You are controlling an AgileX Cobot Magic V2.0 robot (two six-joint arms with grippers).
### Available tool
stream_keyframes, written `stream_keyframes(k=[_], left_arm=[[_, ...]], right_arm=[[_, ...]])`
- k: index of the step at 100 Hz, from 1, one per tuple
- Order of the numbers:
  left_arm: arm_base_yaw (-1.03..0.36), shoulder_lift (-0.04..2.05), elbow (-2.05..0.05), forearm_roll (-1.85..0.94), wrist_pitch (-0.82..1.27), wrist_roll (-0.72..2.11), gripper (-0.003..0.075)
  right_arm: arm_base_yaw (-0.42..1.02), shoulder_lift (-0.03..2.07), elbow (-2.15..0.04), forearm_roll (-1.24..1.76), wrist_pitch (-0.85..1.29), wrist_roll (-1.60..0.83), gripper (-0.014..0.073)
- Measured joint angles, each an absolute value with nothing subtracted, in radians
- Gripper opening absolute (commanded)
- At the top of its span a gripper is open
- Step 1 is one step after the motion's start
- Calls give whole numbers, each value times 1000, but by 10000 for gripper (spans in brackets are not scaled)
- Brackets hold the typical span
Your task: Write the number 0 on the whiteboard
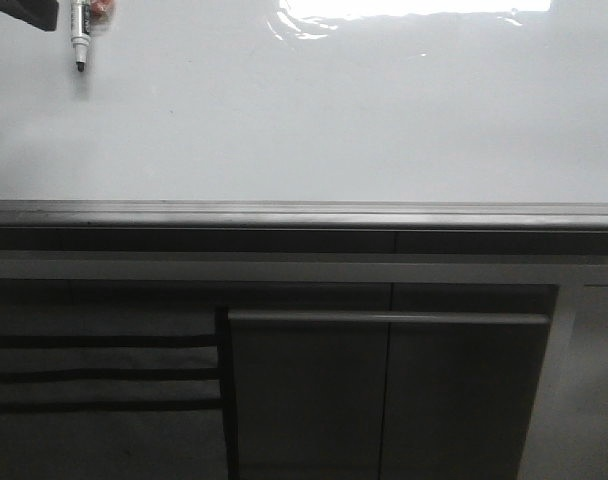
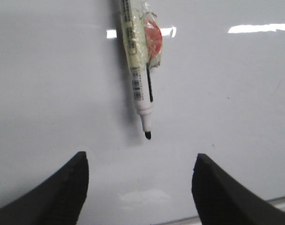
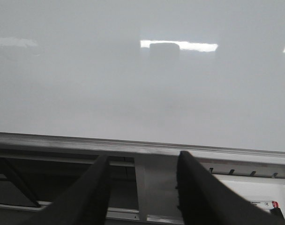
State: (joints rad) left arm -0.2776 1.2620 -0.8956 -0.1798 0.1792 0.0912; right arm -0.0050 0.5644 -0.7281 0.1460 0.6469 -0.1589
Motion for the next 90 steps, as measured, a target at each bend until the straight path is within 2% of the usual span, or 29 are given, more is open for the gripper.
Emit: stream_keyframes(k=[45, 55, 75, 90], left_arm=[[-280, 1513, -1118, -147, 172, 92, 411], [-280, 1524, -1125, -131, 172, 93, 344], [-280, 1526, -1130, -81, 176, 93, 130], [-280, 1526, -1130, -53, 178, 93, 38]], right_arm=[[-3, 564, -728, 146, 647, -159, 297], [-3, 564, -728, 146, 647, -159, 297], [-3, 564, -728, 146, 647, -159, 297], [-3, 564, -728, 146, 647, -159, 297]])
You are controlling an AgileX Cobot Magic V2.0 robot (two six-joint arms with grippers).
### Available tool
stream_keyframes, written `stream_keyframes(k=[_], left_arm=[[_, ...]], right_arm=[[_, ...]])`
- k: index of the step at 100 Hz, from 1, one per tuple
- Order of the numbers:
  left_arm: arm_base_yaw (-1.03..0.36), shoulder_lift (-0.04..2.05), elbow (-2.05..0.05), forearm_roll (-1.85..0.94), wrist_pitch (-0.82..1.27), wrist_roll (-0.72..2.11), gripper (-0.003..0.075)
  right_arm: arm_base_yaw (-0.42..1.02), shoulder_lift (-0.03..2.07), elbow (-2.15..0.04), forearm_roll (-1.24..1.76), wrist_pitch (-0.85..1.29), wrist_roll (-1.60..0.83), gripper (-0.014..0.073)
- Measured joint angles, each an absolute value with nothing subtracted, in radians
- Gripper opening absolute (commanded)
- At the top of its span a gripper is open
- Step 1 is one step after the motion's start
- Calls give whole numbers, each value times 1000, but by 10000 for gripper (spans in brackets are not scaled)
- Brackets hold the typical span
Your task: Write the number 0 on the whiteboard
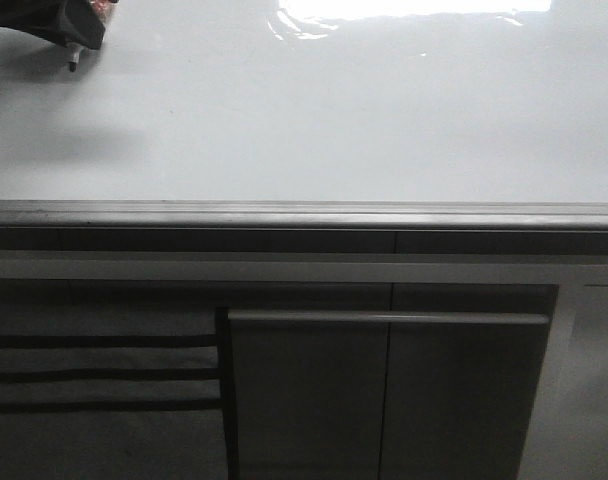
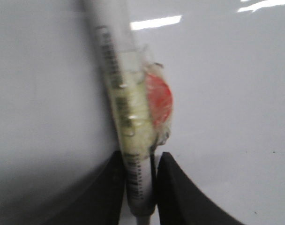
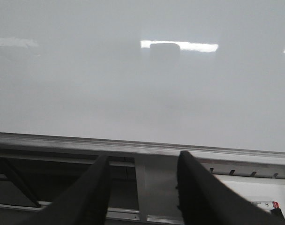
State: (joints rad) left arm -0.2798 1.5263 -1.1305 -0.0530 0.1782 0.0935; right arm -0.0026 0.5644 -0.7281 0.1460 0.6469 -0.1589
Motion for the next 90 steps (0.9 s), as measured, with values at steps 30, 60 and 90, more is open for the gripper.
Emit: stream_keyframes(k=[30, 60, 90], left_arm=[[-280, 1505, -1131, -21, 280, 93, -20], [-435, 1317, -1131, 10, 658, 302, -20], [-752, 1283, -1132, 10, 1004, 456, -20]], right_arm=[[-3, 564, -728, 161, 647, -167, 297], [3, 690, -793, 506, 771, -563, 297], [200, 955, -918, 681, 1003, -946, 297]])
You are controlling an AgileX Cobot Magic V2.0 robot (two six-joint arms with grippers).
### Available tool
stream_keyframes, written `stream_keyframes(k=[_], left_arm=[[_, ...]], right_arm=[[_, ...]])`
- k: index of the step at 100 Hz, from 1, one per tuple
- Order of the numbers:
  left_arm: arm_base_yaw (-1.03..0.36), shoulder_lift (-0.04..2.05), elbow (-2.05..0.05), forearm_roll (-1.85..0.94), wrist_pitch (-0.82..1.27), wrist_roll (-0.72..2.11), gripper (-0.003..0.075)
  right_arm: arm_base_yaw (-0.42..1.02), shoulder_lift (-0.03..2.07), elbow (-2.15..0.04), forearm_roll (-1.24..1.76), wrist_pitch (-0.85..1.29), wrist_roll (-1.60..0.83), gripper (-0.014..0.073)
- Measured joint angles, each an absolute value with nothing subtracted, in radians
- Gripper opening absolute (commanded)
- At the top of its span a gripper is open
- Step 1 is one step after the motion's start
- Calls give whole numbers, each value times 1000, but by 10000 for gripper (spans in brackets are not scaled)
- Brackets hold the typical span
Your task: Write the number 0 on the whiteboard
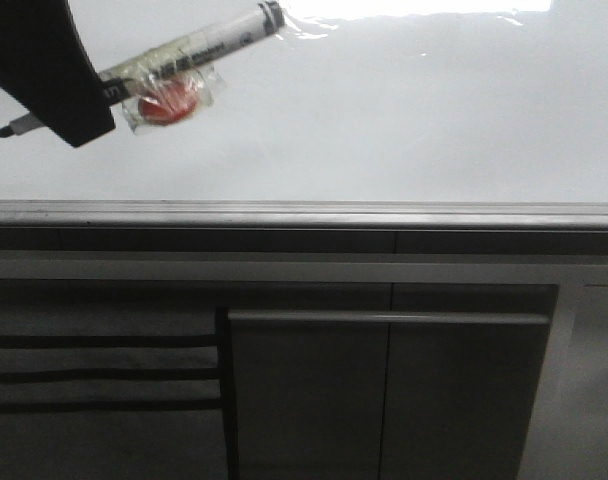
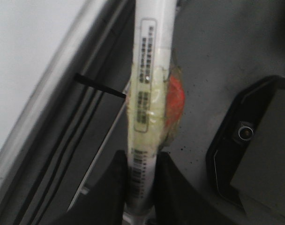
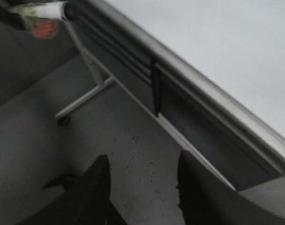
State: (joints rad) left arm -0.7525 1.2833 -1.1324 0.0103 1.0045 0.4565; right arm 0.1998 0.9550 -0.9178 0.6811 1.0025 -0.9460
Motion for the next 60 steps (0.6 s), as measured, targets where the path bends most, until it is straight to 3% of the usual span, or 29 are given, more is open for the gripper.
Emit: stream_keyframes(k=[37, 60], left_arm=[[-957, 1283, -1132, 10, 1029, 461, -20], [-969, 1283, -1132, 10, 1030, 464, -20]], right_arm=[[653, 1150, -1022, 486, 950, -1049, 297], [744, 1197, -1051, 480, 864, -1063, 286]])
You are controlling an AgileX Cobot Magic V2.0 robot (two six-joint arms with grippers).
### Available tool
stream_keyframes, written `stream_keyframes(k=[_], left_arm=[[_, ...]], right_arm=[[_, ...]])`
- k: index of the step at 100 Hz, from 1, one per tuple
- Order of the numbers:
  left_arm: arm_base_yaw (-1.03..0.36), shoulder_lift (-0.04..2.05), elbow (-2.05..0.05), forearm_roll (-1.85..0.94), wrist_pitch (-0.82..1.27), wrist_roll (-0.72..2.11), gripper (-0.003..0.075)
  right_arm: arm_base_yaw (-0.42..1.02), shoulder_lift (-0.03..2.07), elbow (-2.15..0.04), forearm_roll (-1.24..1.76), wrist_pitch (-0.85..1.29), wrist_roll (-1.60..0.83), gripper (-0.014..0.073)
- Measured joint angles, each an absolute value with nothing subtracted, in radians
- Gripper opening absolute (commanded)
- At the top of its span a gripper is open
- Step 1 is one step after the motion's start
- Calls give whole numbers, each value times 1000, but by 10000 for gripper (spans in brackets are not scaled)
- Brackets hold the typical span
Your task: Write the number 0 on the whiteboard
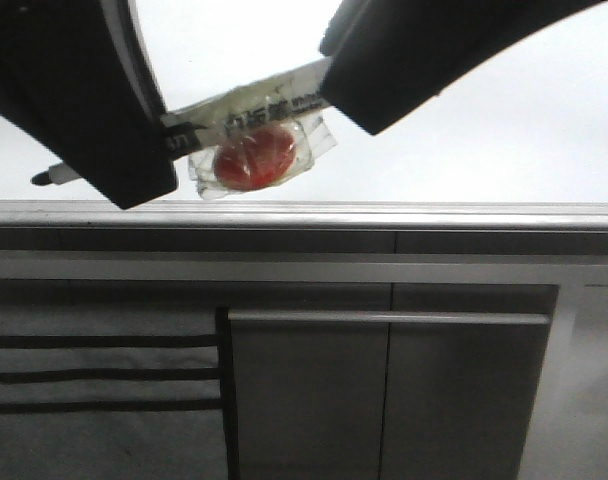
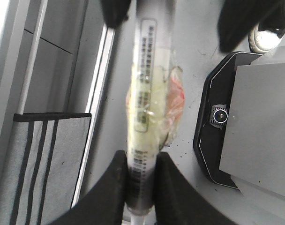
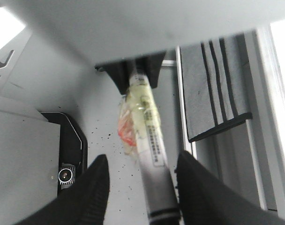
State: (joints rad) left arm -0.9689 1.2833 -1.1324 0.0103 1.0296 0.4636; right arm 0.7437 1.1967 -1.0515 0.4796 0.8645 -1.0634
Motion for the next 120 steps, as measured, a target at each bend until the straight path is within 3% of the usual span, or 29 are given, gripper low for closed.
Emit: stream_keyframes(k=[21, 59, 84, 99, 109, 120], left_arm=[[-969, 1283, -1132, 12, 986, 466, -20], [-969, 1283, -1132, 18, 965, 494, -20], [-972, 1283, -1132, 27, 963, 513, -20], [-974, 1283, -1132, 32, 961, 528, -17], [-974, 1283, -1132, 32, 961, 528, 66], [-974, 1283, -1132, 29, 944, 516, 292]], right_arm=[[744, 1215, -1051, 478, 846, -1065, 237], [744, 1215, -1051, 478, 844, -1065, 230], [744, 1215, -1053, 474, 848, -1077, -32], [744, 1215, -1055, 474, 853, -1081, -68], [744, 1215, -1055, 474, 853, -1081, -68], [744, 1213, -1055, 476, 849, -1077, -68]])
